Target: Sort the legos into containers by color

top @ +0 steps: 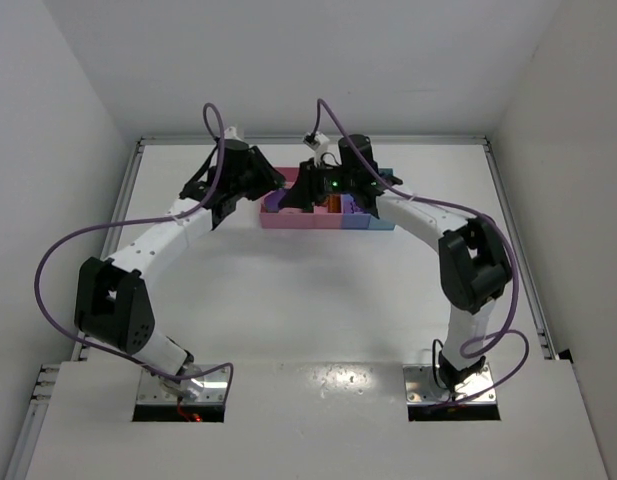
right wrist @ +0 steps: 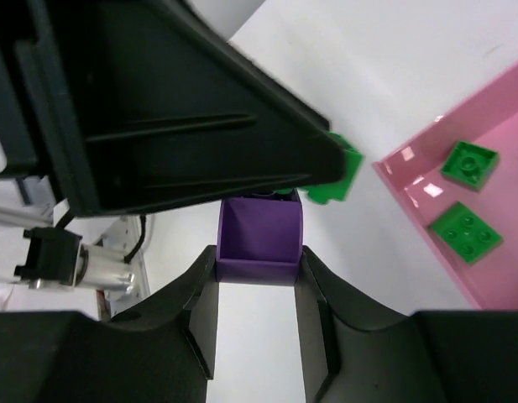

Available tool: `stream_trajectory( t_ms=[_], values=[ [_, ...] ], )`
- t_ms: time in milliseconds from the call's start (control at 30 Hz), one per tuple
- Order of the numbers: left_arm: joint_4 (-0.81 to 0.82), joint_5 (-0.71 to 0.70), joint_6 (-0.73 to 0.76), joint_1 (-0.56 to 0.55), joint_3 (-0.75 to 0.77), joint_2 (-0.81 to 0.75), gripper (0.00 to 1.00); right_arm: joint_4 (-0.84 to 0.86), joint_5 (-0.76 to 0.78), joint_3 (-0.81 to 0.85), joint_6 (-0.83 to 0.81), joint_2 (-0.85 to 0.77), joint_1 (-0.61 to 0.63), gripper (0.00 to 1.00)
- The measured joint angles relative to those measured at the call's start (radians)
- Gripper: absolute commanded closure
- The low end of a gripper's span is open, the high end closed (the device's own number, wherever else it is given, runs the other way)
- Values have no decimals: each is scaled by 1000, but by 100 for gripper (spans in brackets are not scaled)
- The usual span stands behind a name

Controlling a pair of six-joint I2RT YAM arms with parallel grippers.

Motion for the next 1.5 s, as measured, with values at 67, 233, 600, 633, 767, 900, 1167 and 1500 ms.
stream_trajectory(
  t_ms=[67,233,600,633,767,900,1167,1500],
  values=[
    [2,-2,1,3,0,0,100,8,-13,-18,-10,-12,2,100],
    [0,-21,15,29,45,25,100,-42,-19,-145,-72,-132,-24,100],
    [17,-53,95,45,108,96,100,-176,267,-232,-198,-275,-300,100],
    [18,-56,105,41,109,105,100,-180,290,-227,-203,-261,-313,100],
    [16,-67,136,33,129,141,100,-204,338,-176,-209,-168,-322,100],
    [18,-74,159,27,154,163,100,-209,346,-92,-211,-48,-321,79],
    [18,-85,201,8,181,236,100,-220,405,34,-216,100,-323,38],
    [15,-87,259,-5,286,411,25,-220,418,48,-218,97,-327,24]
  ],
)
